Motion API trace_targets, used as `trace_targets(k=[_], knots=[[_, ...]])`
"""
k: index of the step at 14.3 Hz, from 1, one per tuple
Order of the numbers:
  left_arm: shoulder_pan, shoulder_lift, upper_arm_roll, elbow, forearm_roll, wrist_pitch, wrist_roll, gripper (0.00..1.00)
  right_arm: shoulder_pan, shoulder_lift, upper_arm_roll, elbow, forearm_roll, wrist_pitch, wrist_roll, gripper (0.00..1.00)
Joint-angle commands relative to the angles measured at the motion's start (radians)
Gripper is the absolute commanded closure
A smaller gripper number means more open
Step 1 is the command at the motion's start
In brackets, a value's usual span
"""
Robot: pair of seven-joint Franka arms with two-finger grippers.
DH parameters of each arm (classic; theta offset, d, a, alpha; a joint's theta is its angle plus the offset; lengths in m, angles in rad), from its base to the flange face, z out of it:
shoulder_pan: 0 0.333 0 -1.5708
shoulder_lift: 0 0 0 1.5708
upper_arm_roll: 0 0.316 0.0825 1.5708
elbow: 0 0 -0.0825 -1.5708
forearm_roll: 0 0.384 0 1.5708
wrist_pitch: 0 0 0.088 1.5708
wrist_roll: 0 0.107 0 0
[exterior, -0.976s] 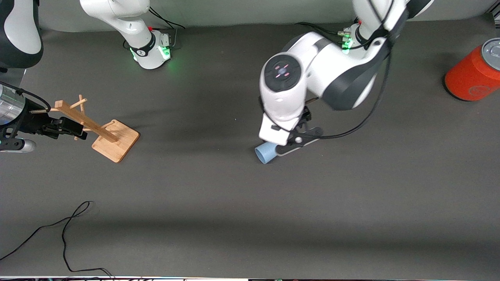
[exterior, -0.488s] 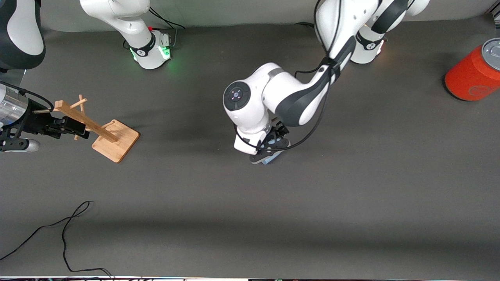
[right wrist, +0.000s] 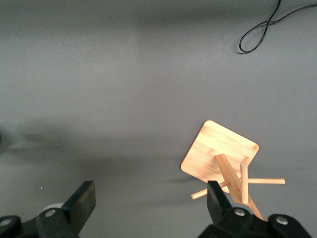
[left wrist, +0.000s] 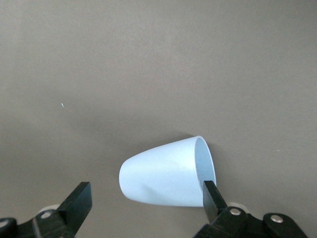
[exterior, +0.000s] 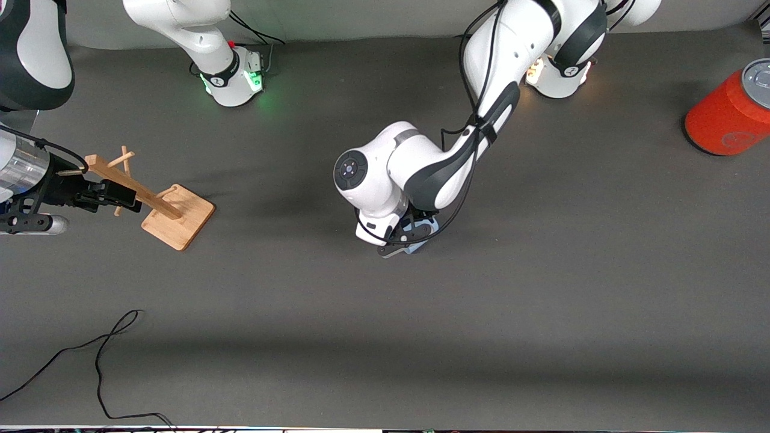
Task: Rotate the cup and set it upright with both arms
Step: 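Grasp the lying cup's rim with the left gripper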
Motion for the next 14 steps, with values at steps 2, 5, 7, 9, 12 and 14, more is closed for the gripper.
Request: trace_targets(k=[2,5,7,9,12,14], knots=[[-0.035,0.055,0.066,0.044,0.019,0.033,-0.061,0.0,0.009,-0.025,-0.014,-0.018,0.01,0.01,-0.025,0.0],[-0.035,0.072,0.078,0.04,0.021,0.051,-0.077,0.0,0.009,-0.02,-0.014,-0.016,0.01,0.013,-0.022,0.0],[-0.038,0.076,0.078,0.032,0.021,0.039,-0.08,0.0,0.009,-0.019,-0.014,-0.013,0.01,0.013,-0.019,0.0],[-0.056,0.078,0.077,0.023,0.021,0.008,-0.08,0.0,0.009,-0.019,-0.014,-0.013,0.01,0.013,-0.016,0.0],[-0.07,0.075,0.075,0.024,0.017,-0.032,-0.081,0.0,0.009,-0.019,-0.014,-0.015,0.01,0.013,-0.016,0.0],[-0.072,0.075,0.075,0.023,0.017,-0.045,-0.09,0.0,0.009,-0.017,-0.014,-0.013,0.01,0.013,-0.016,0.0]])
